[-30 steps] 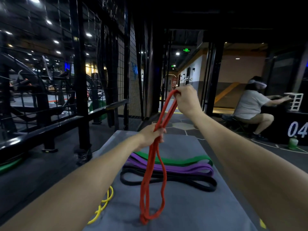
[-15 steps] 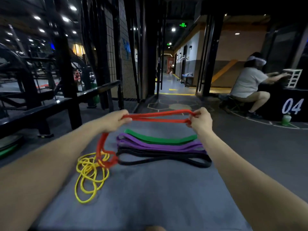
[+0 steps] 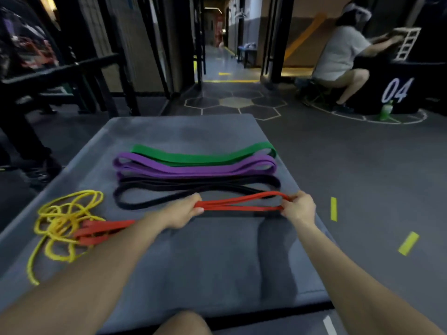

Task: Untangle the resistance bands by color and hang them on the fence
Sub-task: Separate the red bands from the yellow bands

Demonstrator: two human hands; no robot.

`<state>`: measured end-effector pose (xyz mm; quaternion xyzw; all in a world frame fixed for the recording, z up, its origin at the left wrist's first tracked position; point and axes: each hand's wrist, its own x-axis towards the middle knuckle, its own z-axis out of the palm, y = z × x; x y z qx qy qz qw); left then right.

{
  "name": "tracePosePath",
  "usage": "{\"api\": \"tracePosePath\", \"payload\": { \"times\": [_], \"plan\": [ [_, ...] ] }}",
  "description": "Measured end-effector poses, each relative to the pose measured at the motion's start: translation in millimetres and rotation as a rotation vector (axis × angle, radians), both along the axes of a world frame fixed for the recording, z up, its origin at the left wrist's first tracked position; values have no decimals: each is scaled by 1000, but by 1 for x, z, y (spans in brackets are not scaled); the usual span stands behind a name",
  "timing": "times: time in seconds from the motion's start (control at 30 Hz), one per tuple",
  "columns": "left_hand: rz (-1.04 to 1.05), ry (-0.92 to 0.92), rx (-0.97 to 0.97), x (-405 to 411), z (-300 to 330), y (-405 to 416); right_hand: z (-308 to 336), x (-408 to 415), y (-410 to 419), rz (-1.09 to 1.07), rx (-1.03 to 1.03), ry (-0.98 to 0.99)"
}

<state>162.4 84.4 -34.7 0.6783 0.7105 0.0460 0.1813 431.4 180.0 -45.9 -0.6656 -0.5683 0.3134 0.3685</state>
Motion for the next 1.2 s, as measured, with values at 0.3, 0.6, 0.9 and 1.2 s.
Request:
{"api": "tracePosePath", "payload": {
  "times": [0.3,0.6,0.9,1.2],
  "plan": [
    [12,-47,213,-5,-22,8,-6,13,12,-64,-32,-194],
    [143,-104,345,-35,-23,-18,-6,10,8,26,3,-342],
    [137,-62,311,-35,-21,-15,-12,-112,-48,710,633,-520],
    [134,-94,288,-39,-21,-16,-52,-144,-45,727,550,-474]
  ]
}}
